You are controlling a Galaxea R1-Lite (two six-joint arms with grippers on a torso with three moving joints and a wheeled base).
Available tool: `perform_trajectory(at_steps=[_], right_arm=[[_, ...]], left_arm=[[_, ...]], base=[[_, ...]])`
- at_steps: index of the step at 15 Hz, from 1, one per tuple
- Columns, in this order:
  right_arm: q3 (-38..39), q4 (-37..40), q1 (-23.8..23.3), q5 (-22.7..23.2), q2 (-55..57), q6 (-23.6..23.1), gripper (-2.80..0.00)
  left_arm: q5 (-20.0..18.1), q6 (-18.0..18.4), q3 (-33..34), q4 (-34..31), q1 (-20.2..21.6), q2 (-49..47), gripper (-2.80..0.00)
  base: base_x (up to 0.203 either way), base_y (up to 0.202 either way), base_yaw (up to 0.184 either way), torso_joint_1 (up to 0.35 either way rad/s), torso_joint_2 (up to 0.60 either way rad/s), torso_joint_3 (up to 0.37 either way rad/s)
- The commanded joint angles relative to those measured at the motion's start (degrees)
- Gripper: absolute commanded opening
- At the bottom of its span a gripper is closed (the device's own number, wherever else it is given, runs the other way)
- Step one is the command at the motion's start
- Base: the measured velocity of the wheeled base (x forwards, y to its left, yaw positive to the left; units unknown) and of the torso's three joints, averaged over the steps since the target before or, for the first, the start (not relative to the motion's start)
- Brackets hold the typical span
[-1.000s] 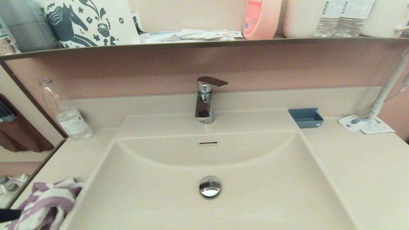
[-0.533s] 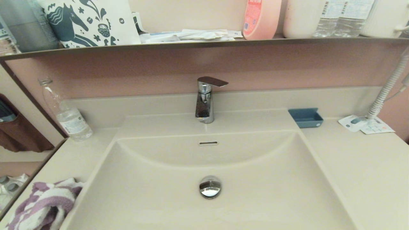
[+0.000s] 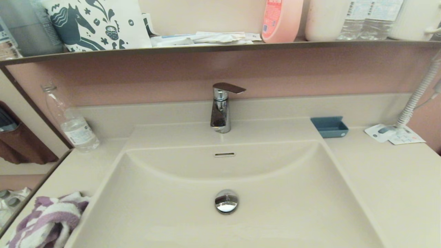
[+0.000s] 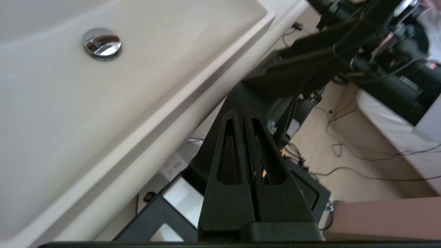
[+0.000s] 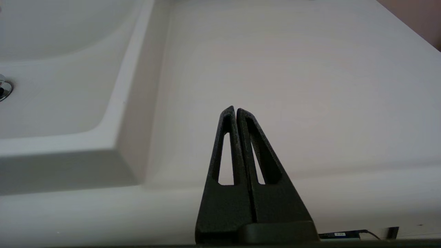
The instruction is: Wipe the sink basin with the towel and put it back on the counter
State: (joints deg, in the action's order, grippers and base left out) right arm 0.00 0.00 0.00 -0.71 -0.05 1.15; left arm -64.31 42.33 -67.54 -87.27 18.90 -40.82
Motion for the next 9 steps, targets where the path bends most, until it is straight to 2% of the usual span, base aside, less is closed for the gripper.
perform_trajectory(at_steps=[1, 2, 4, 6, 8, 9], right_arm=[[0.0, 0.0, 0.0, 0.0, 0.0, 0.0, -2.8], [0.0, 0.0, 0.0, 0.0, 0.0, 0.0, -2.8], [0.0, 0.0, 0.0, 0.0, 0.0, 0.0, -2.8], [0.0, 0.0, 0.0, 0.0, 0.0, 0.0, -2.8], [0.0, 0.0, 0.0, 0.0, 0.0, 0.0, -2.8], [0.0, 0.0, 0.0, 0.0, 0.0, 0.1, -2.8]], left_arm=[[1.1, 0.3, 1.5, -2.7, -0.5, 3.3, -2.8], [2.0, 0.2, 2.1, -2.7, -1.5, 4.0, -2.8], [2.7, -0.2, 3.2, -2.7, -6.3, 7.0, -2.8], [3.1, -1.0, 3.4, -2.7, -7.0, 9.7, -2.8], [6.7, -4.3, 3.4, -2.7, -7.1, 12.7, -2.8], [8.2, -7.7, 3.3, -2.7, -7.3, 13.8, -2.8]], base=[[0.0, 0.0, 0.0, 0.0, 0.0, 0.0], [0.0, 0.0, 0.0, 0.0, 0.0, 0.0], [0.0, 0.0, 0.0, 0.0, 0.0, 0.0], [0.0, 0.0, 0.0, 0.0, 0.0, 0.0], [0.0, 0.0, 0.0, 0.0, 0.0, 0.0], [0.0, 0.0, 0.0, 0.0, 0.0, 0.0]])
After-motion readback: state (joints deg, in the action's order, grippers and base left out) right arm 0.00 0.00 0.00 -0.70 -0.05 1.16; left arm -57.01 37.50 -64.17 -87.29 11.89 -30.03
